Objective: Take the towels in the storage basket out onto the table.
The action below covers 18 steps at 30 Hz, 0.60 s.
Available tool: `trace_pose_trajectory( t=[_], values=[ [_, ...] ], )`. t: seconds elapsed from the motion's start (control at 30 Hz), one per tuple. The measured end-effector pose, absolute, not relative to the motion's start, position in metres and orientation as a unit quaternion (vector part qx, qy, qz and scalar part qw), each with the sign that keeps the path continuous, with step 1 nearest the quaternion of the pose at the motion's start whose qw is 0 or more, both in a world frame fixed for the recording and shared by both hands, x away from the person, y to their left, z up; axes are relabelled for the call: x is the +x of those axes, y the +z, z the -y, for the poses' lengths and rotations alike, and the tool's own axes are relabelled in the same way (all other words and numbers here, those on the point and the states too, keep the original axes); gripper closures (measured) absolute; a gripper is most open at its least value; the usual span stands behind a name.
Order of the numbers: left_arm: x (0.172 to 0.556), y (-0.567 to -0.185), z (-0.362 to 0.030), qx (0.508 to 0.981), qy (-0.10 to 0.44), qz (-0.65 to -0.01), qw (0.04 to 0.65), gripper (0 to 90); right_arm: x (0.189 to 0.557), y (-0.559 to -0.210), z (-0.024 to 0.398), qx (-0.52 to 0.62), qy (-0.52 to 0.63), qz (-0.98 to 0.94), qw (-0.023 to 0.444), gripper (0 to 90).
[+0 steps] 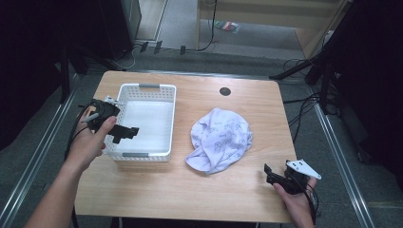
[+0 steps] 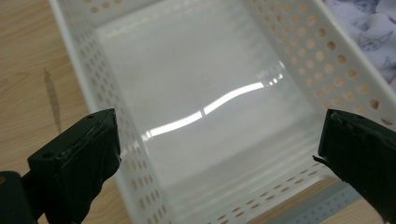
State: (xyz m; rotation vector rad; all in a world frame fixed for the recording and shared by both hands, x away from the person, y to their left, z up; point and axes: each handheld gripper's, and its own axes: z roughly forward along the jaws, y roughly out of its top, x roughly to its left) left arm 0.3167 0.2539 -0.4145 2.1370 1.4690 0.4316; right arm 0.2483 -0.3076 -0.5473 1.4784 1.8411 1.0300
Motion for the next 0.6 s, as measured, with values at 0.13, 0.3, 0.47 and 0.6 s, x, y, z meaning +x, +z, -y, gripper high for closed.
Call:
trace_pose_trajectory(
  t=[0.13, 0.3, 0.47, 0.6],
  values=[
    [0.303, -0.417, -0.272, 0.779, 0.160, -0.548, 0.260, 0.0, 0.248, -0.547, 0.308, 0.554, 0.383, -0.685, 0.278, 13.6],
    [0.287, -0.420, -0.293, 0.767, 0.164, -0.561, 0.264, 0.0, 0.248, -0.547, 0.307, 0.554, 0.382, -0.685, 0.279, 13.6],
    [0.274, -0.429, -0.313, 0.755, 0.167, -0.571, 0.275, 0.0, 0.248, -0.547, 0.307, 0.555, 0.379, -0.685, 0.280, 13.6],
    [0.263, -0.438, -0.327, 0.751, 0.174, -0.570, 0.283, 0.0, 0.248, -0.547, 0.307, 0.555, 0.379, -0.685, 0.281, 13.6]
  ],
)
